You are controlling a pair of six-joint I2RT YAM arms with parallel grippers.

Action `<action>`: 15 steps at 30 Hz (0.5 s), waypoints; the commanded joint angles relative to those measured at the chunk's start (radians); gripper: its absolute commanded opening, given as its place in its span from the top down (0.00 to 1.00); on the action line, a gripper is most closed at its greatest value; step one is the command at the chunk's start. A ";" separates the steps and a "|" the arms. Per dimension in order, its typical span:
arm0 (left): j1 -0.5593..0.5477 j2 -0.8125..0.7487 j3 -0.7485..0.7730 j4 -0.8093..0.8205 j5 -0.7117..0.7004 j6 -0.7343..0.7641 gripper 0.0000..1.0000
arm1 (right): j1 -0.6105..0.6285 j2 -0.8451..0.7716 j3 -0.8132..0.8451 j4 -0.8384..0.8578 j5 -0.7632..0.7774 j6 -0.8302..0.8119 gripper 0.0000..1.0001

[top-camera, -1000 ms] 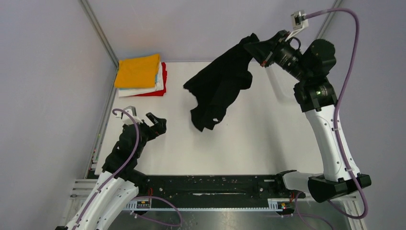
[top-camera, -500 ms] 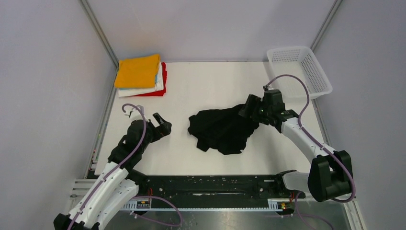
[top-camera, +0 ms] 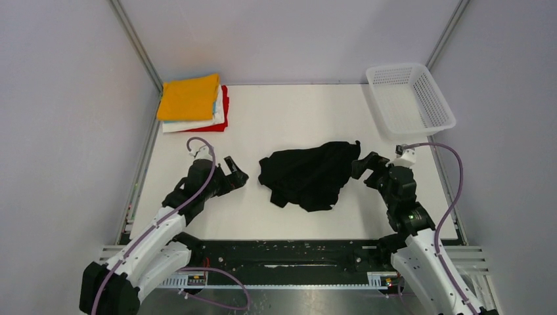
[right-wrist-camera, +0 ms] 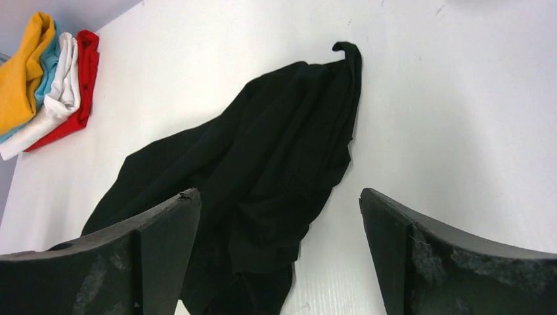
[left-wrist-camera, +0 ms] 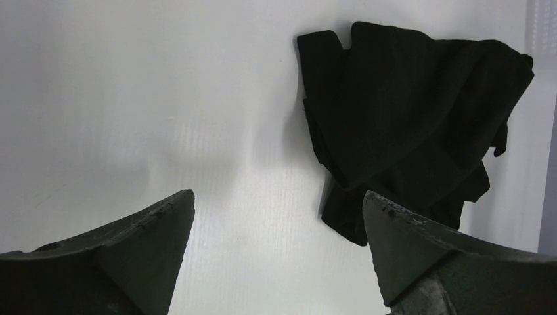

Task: Fold and stack the t-shirts
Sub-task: Move the tshirt to the center of the board

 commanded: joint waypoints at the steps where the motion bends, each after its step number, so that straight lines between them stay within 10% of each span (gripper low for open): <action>1: -0.003 0.122 0.012 0.183 0.133 -0.011 0.01 | 0.002 -0.013 -0.021 0.008 -0.028 0.050 0.01; 15: -0.122 0.622 0.193 0.400 0.253 -0.027 0.04 | 0.001 0.382 0.037 0.070 -0.102 0.061 0.01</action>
